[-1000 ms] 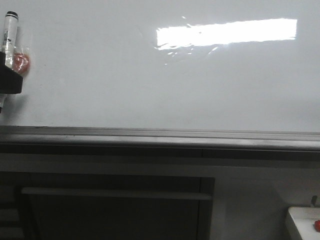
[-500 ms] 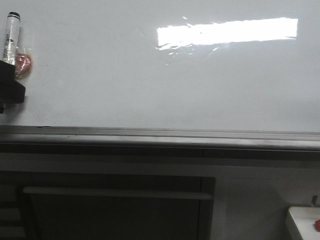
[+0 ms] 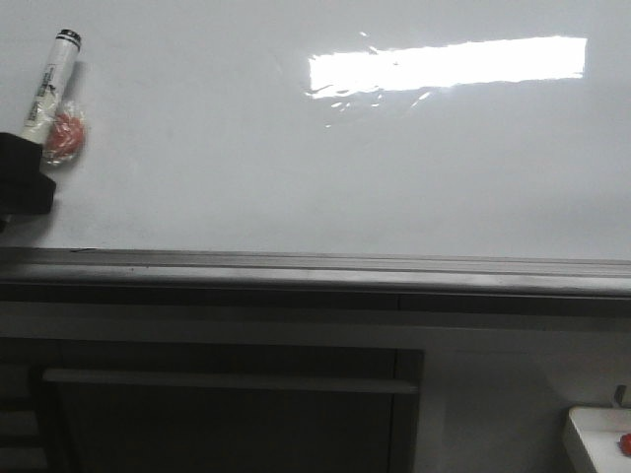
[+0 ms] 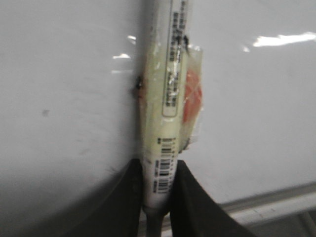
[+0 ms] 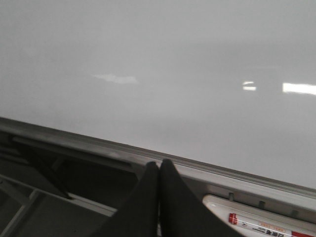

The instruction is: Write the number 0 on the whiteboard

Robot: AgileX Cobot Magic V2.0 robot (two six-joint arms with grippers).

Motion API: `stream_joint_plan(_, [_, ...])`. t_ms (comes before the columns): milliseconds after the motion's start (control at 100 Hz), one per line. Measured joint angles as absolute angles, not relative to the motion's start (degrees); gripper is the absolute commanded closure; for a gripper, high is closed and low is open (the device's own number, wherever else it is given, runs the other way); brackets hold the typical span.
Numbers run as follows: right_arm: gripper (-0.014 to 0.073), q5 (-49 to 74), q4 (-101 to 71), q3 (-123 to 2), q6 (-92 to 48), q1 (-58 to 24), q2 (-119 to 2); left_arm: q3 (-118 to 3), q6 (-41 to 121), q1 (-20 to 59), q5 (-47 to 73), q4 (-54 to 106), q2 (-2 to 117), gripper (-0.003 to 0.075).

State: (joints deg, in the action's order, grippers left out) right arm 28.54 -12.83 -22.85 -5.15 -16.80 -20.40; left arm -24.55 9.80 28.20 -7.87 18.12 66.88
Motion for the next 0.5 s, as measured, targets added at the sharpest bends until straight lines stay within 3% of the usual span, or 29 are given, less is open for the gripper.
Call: stream_joint_plan(500, [0.0638, 24.3, -12.9, -34.2, -10.7, -38.7, -43.8, -24.5, 9.8, 44.0, -2.5, -2.3, 61.2, 0.074])
